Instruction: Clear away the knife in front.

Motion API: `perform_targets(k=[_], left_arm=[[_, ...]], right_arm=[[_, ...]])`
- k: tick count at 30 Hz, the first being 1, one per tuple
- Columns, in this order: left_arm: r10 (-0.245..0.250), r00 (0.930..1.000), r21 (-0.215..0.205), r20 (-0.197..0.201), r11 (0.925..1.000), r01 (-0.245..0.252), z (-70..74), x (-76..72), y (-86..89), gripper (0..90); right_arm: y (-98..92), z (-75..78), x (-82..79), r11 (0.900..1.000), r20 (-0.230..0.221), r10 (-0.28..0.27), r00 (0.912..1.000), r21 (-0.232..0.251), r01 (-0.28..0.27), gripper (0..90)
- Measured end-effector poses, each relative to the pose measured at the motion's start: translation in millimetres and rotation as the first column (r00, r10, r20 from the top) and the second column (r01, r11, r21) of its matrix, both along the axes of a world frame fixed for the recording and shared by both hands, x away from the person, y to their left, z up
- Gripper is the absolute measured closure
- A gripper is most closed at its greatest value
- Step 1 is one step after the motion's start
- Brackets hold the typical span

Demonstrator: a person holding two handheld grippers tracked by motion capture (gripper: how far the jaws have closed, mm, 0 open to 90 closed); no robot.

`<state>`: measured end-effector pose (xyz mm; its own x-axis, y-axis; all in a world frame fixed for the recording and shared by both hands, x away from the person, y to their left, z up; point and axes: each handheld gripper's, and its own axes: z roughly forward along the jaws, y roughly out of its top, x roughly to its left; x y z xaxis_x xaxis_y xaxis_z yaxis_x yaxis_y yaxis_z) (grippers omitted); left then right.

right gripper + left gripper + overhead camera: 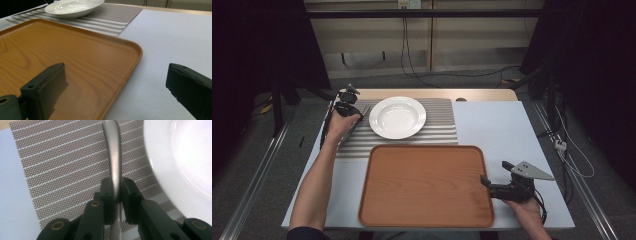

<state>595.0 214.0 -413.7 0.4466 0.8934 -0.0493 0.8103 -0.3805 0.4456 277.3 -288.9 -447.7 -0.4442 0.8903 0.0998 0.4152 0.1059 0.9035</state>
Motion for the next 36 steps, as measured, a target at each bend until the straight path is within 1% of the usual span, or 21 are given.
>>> perform_targets(k=[4, 5, 6, 8, 9, 11, 12, 14, 17, 18, 21, 22, 24, 26, 27, 28, 30, 31, 34, 35, 36], left_arm=[[-0.021, 0.9995, 0.0, 0.022, 0.9998, 0.021, 8.1, -4.7, -0.1, 79.8], [-0.029, 0.9993, -0.009, 0.023, 0.9995, 0.029, 11.1, -6.3, 0.4, 79.8], [-0.022, 0.9994, -0.013, 0.027, 0.9997, 0.023, 12.7, -8.1, 0.1, 79.8], [-0.026, 0.9989, -0.011, 0.038, 0.9996, 0.026, 15.3, -11.2, -0.4, 79.8], [-0.036, 0.9986, -0.005, 0.04, 0.9993, 0.036, 16.7, -12.4, 0.0, 79.8], [-0.03, 0.9984, -0.014, 0.048, 0.9994, 0.031, 18.4, -15.4, -0.8, 79.8], [-0.042, 0.9981, -0.012, 0.046, 0.999, 0.043, 19.7, -16.2, 0.0, 79.8], [-0.04, 0.9976, -0.015, 0.056, 0.999, 0.041, 22.8, -20.0, -0.2, 79.8], [-0.045, 0.9975, -0.021, 0.055, 0.9987, 0.047, 24.5, -23.1, -0.4, 79.8], [-0.053, 0.9964, -0.009, 0.066, 0.9985, 0.054, 26.5, -26.7, -0.9, 79.8], [-0.059, 0.9958, -0.02, 0.07, 0.998, 0.061, 28.9, -31.4, -0.4, 79.8], [-0.068, 0.9949, -0.011, 0.074, 0.9975, 0.069, 30.6, -33.1, 0.1, 79.8], [-0.079, 0.9936, -0.016, 0.081, 0.9966, 0.08, 34.6, -37.7, 0.5, 79.8], [-0.079, 0.993, -0.016, 0.088, 0.9966, 0.081, 36.0, -38.9, 0.3, 79.8], [-0.084, 0.9929, -0.019, 0.084, 0.9961, 0.086, 37.7, -40.0, 0.1, 79.8], [-0.096, 0.9909, -0.012, 0.094, 0.9951, 0.098, 41.0, -42.0, -0.3, 79.9], [-0.092, 0.9915, -0.017, 0.092, 0.9954, 0.094, 42.4, -43.5, -1.6, 79.9], [-0.097, 0.9906, -0.012, 0.096, 0.995, 0.099, 43.6, -43.9, -1.7, 79.9], [-0.1, 0.9903, -0.016, 0.097, 0.9947, 0.102, 46.5, -47.0, -3.5, 79.9], [-0.108, 0.9895, -0.015, 0.096, 0.9938, 0.11, 47.6, -47.7, -3.4, 79.9], [-0.106, 0.9896, -0.031, 0.098, 0.9935, 0.109, 48.0, -49.3, -4.5, 79.9]], right_arm=[[0.3, 0.1, 0.2, 1.0, 0.0, 0.003, 1.0, -0.002, -0.003, 3.0], [0.3, 0.1, 0.2, 1.0, 0.0, 0.003, 1.0, -0.002, -0.003, 3.0], [0.6, 0.3, -0.1, 1.0, 0.002, 0.005, 1.0, -0.002, -0.005, 3.0], [0.7, 0.4, -0.1, 1.0, 0.005, 0.004, 1.0, 0.001, -0.004, 3.0], [0.7, 0.4, -0.1, 1.0, 0.005, 0.004, 1.0, 0.001, -0.004, 3.0], [1.1, 0.6, 0.0, 1.0, 0.006, 0.005, 1.0, -0.002, -0.005, 3.0], [1.5, 0.7, 0.0, 1.0, 0.006, 0.005, 1.0, -0.002, -0.005, 3.0], [2.0, 0.9, -0.1, 1.0, 0.006, 0.008, 1.0, -0.003, -0.008, 3.0], [2.1, 1.2, -0.4, 1.0, 0.005, 0.007, 1.0, -0.003, -0.007, 3.0], [1.9, 1.2, -0.2, 1.0, 0.006, 0.006, 1.0, -0.003, -0.006, 3.0], [1.9, 0.9, 0.0, 1.0, 0.004, 0.008, 1.0, -0.009, -0.008, 3.1], [2.0, 0.9, 0.0, 1.0, 0.004, 0.009, 1.0, -0.01, -0.009, 3.2], [2.1, 1.0, -0.4, 1.0, 0.003, 0.006, 1.0, -0.011, -0.006, 3.2], [2.2, 1.4, -1.2, 1.0, 0.002, 0.003, 1.0, -0.01, -0.003, 3.2], [2.2, 1.4, -1.2, 1.0, 0.002, 0.003, 1.0, -0.01, -0.003, 3.2], [1.9, 1.8, -1.9, 1.0, 0.006, -0.001, 1.0, -0.01, 0.001, 3.2], [1.8, 1.9, -2.1, 1.0, 0.007, -0.002, 1.0, -0.01, 0.002, 3.2], [1.7, 2.0, -2.4, 1.0, 0.007, -0.002, 1.0, -0.011, 0.002, 3.2], [1.5, 1.7, -2.4, 1.0, 0.007, 0.0, 1.0, -0.009, 0.0, 3.2], [1.5, 1.7, -2.3, 1.0, 0.007, 0.0, 1.0, -0.01, 0.0, 3.2], [1.5, 1.7, -2.3, 1.0, 0.007, 0.0, 1.0, -0.01, 0.0, 3.2]])
